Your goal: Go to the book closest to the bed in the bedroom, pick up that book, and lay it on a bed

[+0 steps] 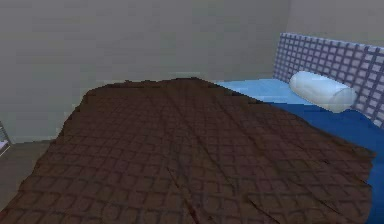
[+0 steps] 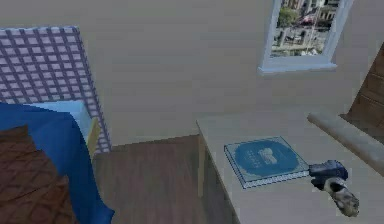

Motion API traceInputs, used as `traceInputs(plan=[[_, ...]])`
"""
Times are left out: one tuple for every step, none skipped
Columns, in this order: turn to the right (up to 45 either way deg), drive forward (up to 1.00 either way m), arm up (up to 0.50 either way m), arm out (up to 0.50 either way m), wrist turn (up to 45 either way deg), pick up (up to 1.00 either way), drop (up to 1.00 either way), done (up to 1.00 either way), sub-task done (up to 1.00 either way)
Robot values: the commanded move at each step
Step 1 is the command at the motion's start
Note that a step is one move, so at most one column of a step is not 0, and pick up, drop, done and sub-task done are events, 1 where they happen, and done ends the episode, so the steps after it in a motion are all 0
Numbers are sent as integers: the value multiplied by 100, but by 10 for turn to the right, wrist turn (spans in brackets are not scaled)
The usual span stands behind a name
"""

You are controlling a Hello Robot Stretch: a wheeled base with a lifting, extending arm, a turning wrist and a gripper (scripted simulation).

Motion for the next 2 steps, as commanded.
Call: traceInputs(plan=[[210,0,0,0,0,0,0,0,0],[0,0,50,0,0,0,0,0,0]])
